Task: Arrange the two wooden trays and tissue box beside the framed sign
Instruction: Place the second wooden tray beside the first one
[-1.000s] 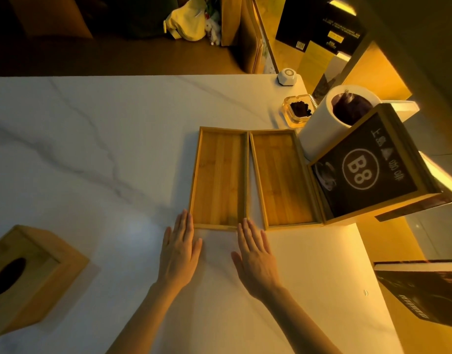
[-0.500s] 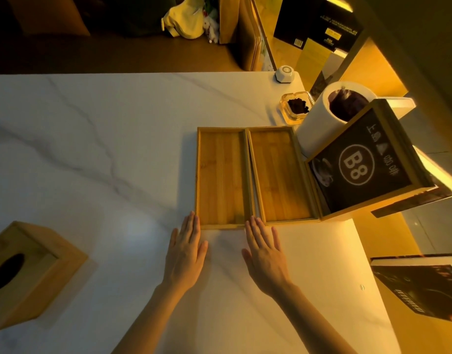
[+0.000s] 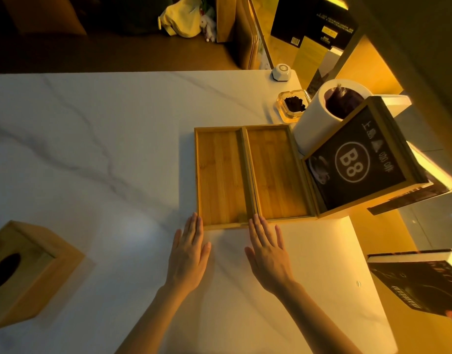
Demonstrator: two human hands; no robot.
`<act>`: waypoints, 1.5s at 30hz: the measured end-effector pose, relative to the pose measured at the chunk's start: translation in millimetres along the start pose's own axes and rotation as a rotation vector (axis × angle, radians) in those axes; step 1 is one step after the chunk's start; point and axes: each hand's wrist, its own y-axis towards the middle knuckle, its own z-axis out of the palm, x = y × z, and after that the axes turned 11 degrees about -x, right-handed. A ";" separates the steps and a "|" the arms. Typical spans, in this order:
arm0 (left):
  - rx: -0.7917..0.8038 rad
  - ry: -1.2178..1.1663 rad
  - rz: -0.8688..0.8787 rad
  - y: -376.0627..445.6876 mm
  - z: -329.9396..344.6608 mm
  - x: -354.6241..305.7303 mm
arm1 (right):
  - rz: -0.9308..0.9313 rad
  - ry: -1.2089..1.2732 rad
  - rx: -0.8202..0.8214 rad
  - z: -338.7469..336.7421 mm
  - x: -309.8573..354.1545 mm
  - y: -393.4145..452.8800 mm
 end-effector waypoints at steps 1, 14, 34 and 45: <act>-0.002 0.001 0.002 -0.2 0.0 0.1 | -0.003 0.001 0.007 -0.3 -0.1 0.1; -0.008 -0.012 -0.008 -1.2 -0.2 -4.8 | 0.064 0.053 0.085 -2.2 4.9 -1.0; 0.037 0.060 -0.016 -2.3 -8.6 -11.0 | 0.033 0.160 0.099 -29.1 0.1 2.8; 0.172 0.072 -0.004 -9.1 -21.6 -16.3 | 0.051 0.060 0.280 -44.7 7.6 3.3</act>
